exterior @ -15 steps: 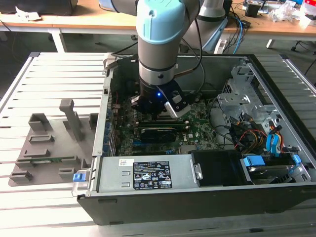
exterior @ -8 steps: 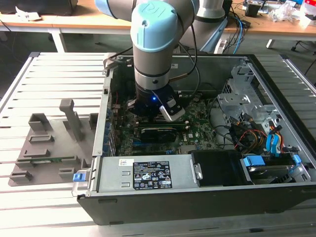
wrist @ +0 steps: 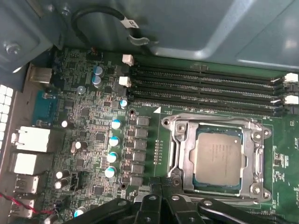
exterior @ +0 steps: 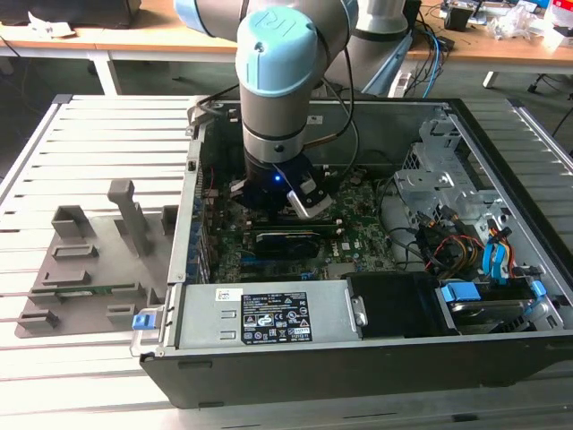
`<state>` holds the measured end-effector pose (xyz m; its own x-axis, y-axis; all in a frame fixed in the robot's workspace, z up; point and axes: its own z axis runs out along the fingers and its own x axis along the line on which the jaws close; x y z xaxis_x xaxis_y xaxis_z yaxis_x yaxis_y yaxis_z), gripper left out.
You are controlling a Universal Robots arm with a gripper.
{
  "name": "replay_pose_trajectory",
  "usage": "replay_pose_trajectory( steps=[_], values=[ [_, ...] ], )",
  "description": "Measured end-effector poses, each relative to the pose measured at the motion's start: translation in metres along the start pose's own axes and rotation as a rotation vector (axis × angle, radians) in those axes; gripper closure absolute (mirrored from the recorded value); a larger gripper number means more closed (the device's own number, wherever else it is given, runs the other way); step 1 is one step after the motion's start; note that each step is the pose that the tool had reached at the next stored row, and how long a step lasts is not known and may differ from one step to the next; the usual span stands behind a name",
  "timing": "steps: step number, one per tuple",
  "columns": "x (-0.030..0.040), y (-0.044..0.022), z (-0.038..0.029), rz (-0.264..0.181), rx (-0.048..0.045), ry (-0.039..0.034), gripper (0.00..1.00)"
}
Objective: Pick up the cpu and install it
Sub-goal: 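Install the second cpu locking lever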
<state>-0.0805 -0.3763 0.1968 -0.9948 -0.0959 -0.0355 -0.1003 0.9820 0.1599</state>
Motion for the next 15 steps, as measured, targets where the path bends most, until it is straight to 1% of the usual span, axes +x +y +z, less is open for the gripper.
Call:
replay_pose_trajectory(
  steps=[1, 2, 3, 5, 6, 7, 9, 10, 11, 12, 13, 14, 15],
  values=[
    [0.0002, -0.0005, -0.0008, 0.000, 0.0001, -0.0013, 0.89],
    [0.0002, -0.0004, -0.0047, 0.000, 0.0024, -0.0011, 0.89],
    [0.0000, 0.0004, -0.0083, 0.000, 0.0018, -0.0011, 0.89],
    [-0.0012, 0.0023, -0.0121, 0.000, 0.0038, -0.0012, 0.89],
    [-0.0040, 0.0044, -0.0131, 0.000, 0.0074, -0.0006, 0.89],
    [-0.0084, 0.0074, -0.0127, -0.001, 0.0140, 0.0001, 0.89],
    [-0.0137, 0.0138, -0.0117, -0.001, 0.0253, 0.0012, 0.89],
    [-0.0179, 0.0192, -0.0108, -0.001, 0.0353, 0.0024, 0.89],
    [-0.0224, 0.0241, -0.0098, -0.001, 0.0482, 0.0036, 0.89],
    [-0.0279, 0.0294, -0.0088, -0.001, 0.0673, 0.0061, 0.89],
    [-0.0315, 0.0335, -0.0080, -0.002, 0.0805, 0.0077, 0.89],
    [-0.0327, 0.0355, -0.0077, -0.002, 0.0879, 0.0086, 0.89],
    [-0.0346, 0.0378, -0.0072, -0.002, 0.0982, 0.0097, 0.89]
  ],
)
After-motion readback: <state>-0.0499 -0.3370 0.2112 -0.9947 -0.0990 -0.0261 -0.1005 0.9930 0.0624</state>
